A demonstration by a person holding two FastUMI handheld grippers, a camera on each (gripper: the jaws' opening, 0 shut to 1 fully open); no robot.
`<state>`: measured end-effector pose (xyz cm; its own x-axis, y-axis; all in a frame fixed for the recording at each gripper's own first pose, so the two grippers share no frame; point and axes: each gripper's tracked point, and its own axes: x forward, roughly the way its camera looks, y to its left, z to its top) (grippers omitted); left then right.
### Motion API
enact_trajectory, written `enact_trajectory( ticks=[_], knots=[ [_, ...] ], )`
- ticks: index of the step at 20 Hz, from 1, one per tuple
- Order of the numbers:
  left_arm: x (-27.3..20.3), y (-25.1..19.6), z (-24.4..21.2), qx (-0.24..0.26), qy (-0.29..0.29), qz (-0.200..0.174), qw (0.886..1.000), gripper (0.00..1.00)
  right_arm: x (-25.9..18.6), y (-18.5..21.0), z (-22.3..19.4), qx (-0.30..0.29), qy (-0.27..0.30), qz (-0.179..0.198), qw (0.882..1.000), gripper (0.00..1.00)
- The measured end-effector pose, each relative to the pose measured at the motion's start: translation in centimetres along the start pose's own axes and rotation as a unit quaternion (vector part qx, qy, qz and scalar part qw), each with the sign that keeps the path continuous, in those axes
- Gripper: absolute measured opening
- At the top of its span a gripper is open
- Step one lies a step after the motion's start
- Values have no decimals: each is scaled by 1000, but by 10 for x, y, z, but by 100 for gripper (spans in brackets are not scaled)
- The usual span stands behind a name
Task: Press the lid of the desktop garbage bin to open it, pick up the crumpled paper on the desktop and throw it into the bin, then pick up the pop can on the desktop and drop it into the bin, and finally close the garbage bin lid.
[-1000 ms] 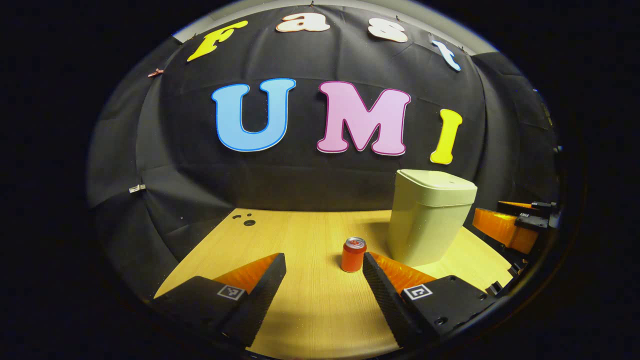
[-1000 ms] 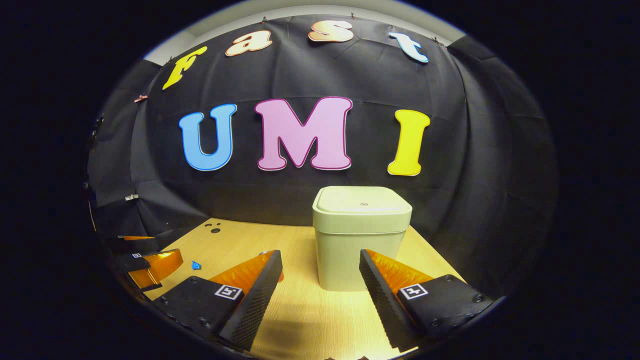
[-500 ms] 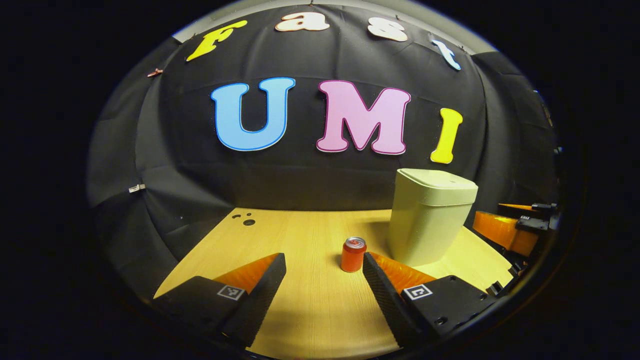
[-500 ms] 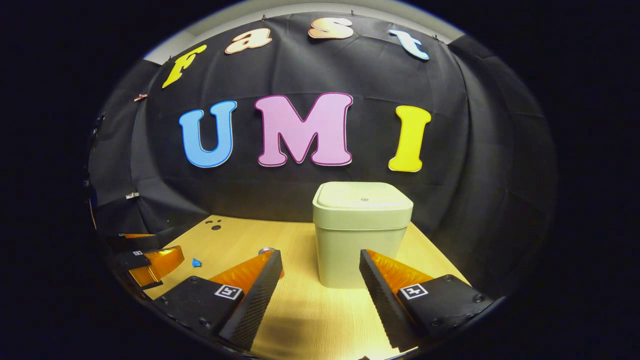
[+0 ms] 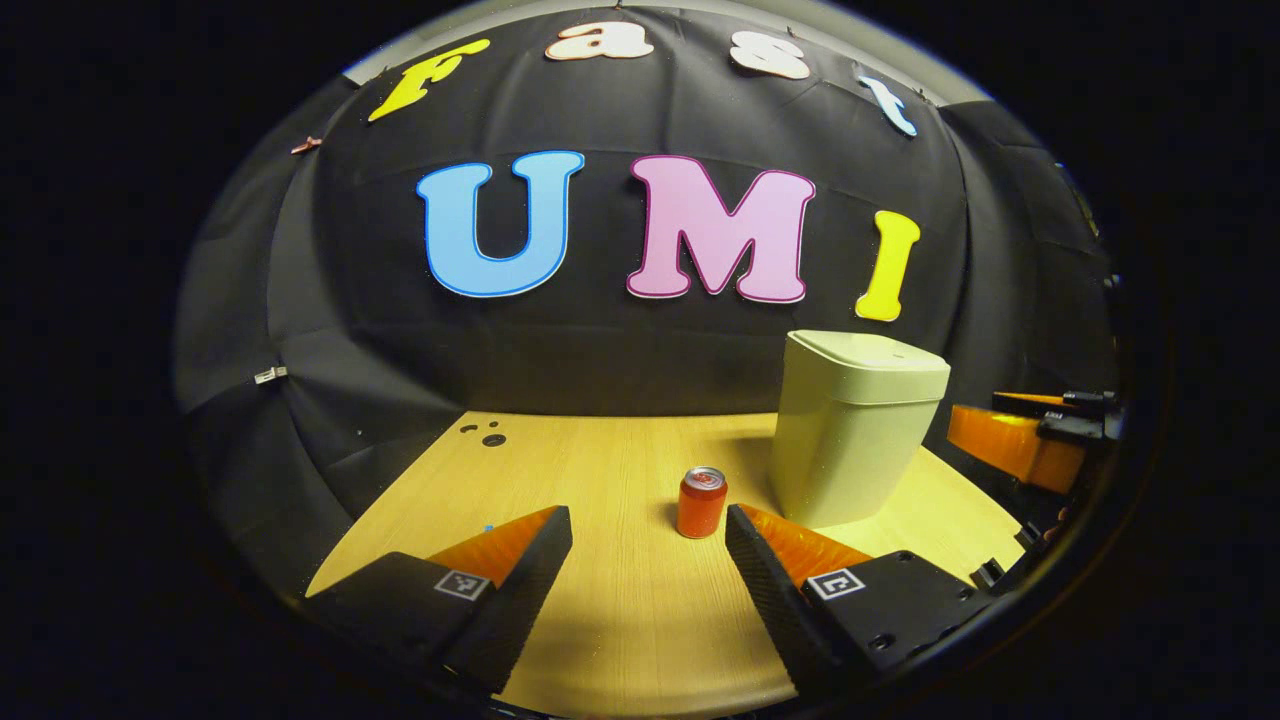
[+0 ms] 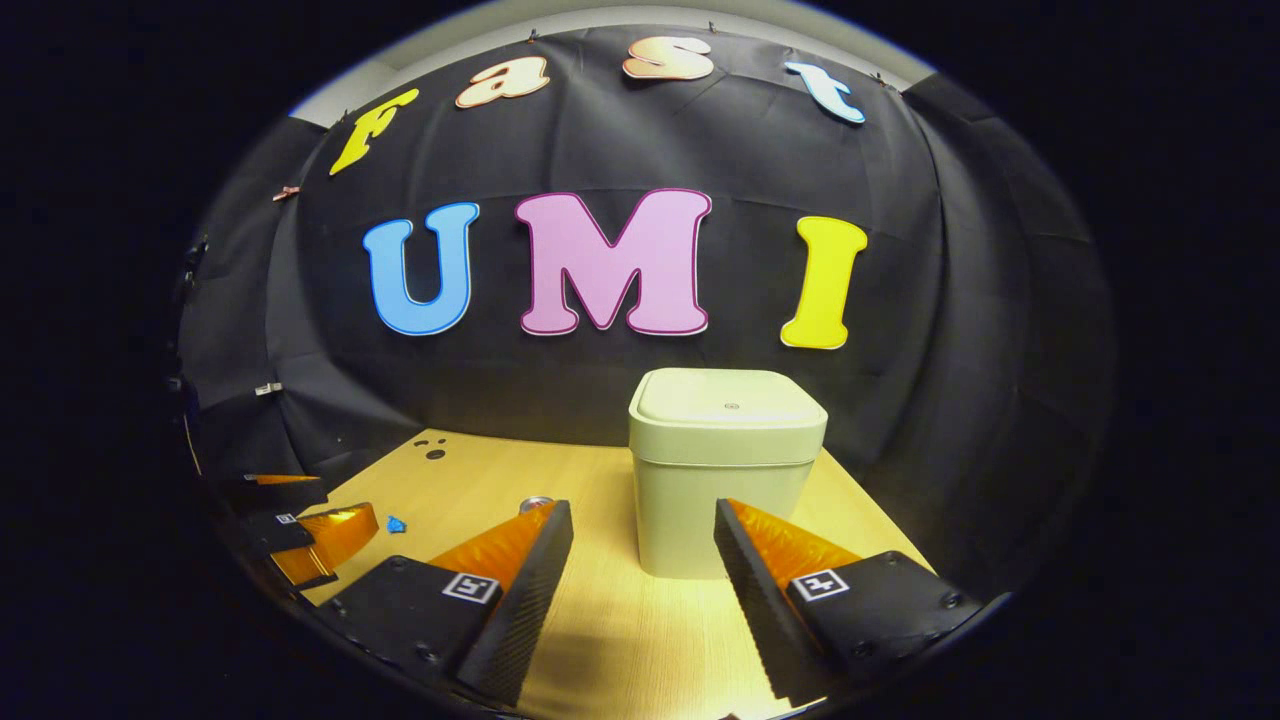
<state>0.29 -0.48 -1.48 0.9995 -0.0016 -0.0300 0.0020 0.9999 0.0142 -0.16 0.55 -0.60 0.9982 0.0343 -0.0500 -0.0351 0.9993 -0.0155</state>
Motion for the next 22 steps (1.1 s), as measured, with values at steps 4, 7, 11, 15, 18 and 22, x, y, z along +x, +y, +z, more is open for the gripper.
enact_trajectory(
  ticks=[4,7,11,15,18,22],
  knots=[
    [-3,-2,1,0,-4,2,1000,99,0,-4,0,3,4,-1,1000,74],
    [-4,-4,-1,0,-4,1,1000,99,-2,-3,-3,5,11,3,1000,38],
    [-8,-4,-1,6,-8,5,1000,99,-2,-3,-1,0,9,5,1000,20],
    [-10,-6,-5,2,-4,2,1000,99,-3,-2,-4,1,15,8,1000,4],
    [-10,-3,-5,1,-4,5,1000,99,5,3,-8,-1,23,18,1000,7],
    [-8,3,-8,-2,1,9,1000,99,3,14,-8,2,26,52,998,5]
  ],
)
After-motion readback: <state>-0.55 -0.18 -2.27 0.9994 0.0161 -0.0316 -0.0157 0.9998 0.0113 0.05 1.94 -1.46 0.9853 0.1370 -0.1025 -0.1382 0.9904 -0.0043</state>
